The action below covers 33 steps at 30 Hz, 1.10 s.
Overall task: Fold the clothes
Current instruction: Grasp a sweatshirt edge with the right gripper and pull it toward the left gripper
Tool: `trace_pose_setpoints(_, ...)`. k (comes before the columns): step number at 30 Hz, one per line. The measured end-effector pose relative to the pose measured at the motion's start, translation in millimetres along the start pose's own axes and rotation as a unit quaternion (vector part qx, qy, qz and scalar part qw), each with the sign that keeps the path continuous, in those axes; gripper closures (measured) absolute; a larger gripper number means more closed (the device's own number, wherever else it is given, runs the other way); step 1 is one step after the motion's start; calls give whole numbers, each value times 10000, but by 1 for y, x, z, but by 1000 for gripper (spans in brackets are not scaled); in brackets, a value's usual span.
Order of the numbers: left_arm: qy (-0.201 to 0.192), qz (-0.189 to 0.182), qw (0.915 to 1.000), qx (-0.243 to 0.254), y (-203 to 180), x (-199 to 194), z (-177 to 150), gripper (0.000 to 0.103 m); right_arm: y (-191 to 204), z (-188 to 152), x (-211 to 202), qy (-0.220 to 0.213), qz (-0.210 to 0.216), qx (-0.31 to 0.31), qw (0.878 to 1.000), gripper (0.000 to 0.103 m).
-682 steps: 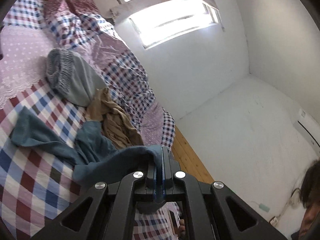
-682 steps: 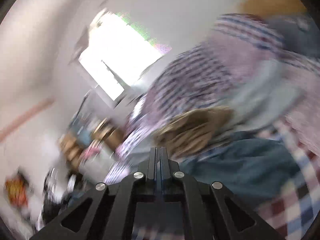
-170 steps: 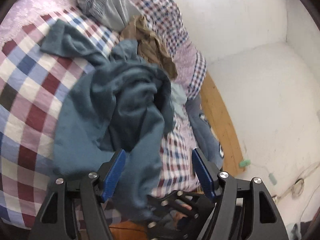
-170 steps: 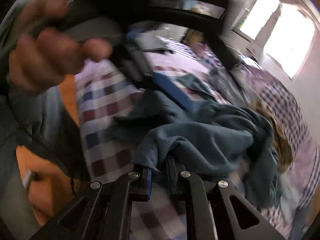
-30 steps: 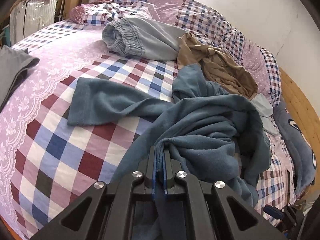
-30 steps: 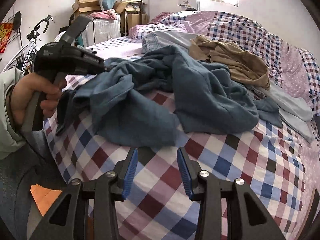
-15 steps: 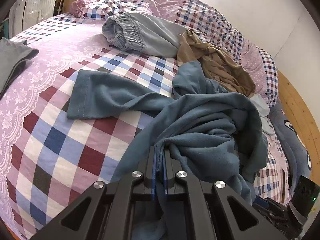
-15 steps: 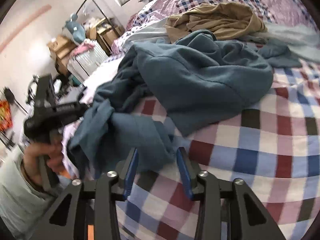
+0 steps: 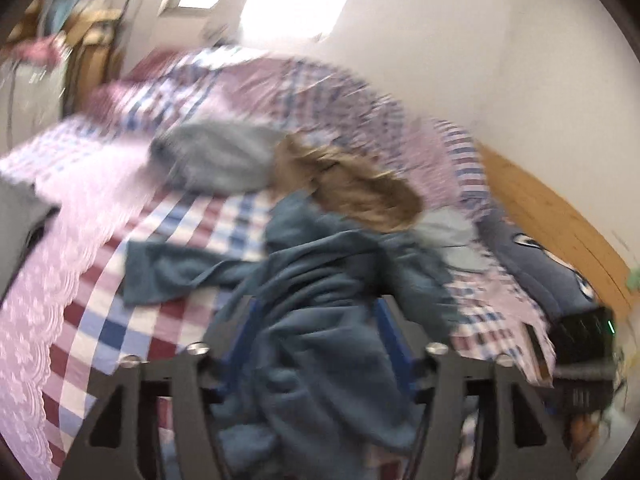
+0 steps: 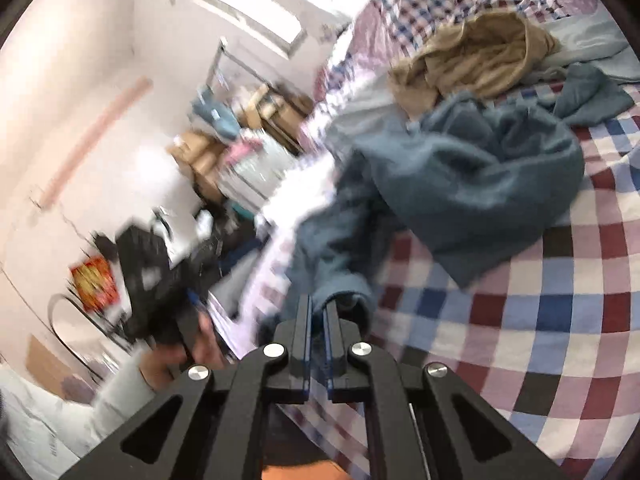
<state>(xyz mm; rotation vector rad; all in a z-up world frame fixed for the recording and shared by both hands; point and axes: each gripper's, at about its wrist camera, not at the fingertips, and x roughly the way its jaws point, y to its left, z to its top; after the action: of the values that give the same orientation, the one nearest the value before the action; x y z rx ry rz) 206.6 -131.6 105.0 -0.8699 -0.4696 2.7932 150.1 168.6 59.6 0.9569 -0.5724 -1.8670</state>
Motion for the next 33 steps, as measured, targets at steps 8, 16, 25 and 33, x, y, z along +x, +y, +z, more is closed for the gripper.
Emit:
trace_pose_setpoints(8,840,-400,9921,844,-73,-7,-51,35,10,6,-14,-236,146,-34,9996,99)
trace_pose_setpoints(16,1320,-163,9888,672,-85,18,-71,40,10,4,-20,-275,198,-115,9994,99)
trace_pose_setpoints(25,1171,-781,9888,-500,-52,24,-59,97,9,-1,-23,-93,-498,-433,9978,97)
trace_pose_setpoints(33,231,-1921,9670,-1659,-1,-4,-21,97,43,-34,1,515,-2173,-2453,9434,55)
